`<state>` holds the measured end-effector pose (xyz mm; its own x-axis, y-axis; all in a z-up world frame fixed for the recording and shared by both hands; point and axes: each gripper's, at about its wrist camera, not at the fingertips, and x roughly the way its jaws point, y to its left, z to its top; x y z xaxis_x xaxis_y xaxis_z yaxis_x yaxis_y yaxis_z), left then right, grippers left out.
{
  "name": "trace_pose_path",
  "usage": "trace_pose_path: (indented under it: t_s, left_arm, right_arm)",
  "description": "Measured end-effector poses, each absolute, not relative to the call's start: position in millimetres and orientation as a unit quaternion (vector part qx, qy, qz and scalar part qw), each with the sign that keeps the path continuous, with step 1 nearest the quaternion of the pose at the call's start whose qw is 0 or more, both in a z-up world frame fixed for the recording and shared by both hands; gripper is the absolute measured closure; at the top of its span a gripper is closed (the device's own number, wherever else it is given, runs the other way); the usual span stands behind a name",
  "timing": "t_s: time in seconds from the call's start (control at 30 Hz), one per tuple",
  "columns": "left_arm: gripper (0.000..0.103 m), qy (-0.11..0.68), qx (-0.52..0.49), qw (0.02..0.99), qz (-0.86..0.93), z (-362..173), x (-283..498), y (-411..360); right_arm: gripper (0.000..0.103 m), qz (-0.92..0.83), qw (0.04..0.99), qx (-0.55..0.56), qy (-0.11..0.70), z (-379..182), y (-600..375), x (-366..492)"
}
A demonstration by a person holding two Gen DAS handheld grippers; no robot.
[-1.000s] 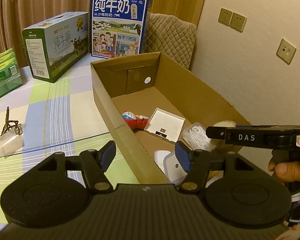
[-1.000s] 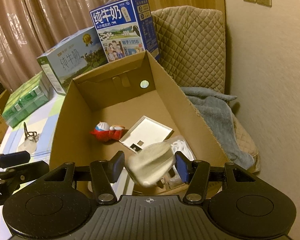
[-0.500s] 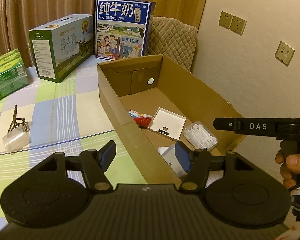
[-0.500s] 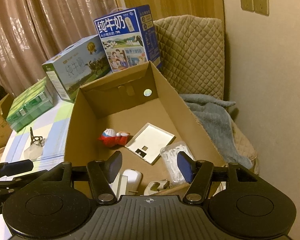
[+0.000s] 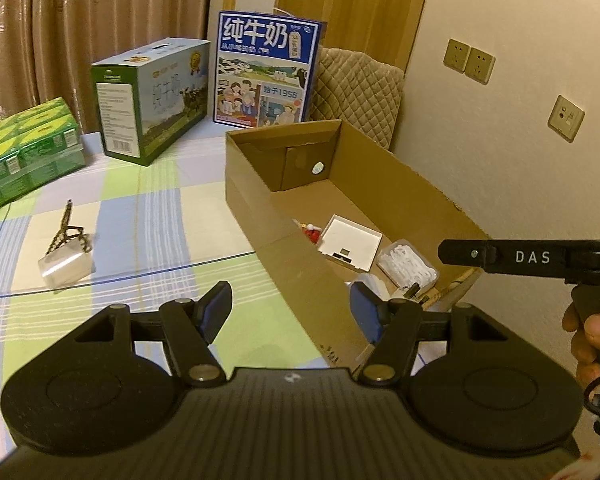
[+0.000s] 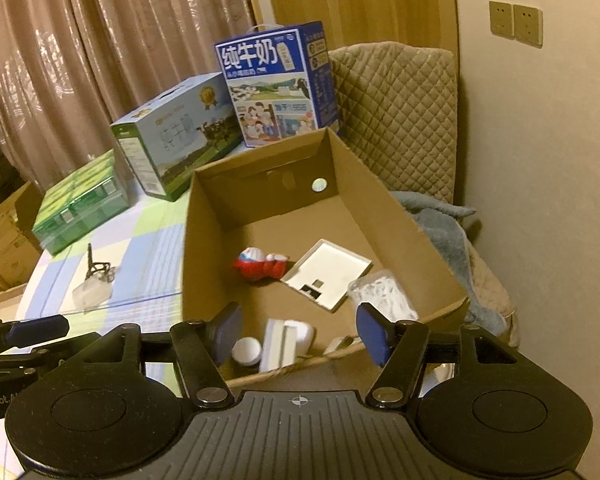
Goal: Organize rigid objects
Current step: 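Move both tools back toward the clear cup and wire stand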
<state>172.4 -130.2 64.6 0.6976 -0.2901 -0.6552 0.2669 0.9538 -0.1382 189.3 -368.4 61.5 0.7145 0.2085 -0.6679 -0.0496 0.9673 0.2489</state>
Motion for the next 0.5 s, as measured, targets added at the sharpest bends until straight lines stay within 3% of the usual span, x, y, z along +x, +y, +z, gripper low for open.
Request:
trace_pose_path:
  t_s: [0.5]
  left_arm:
    - [0.043, 0.357, -0.033, 0.932, -0.054, 47.5, 139.5, -10.5]
  right_arm:
    - [0.041, 0.149, 0.919, 0.079, 0.355, 65.8, -274.8, 158.5]
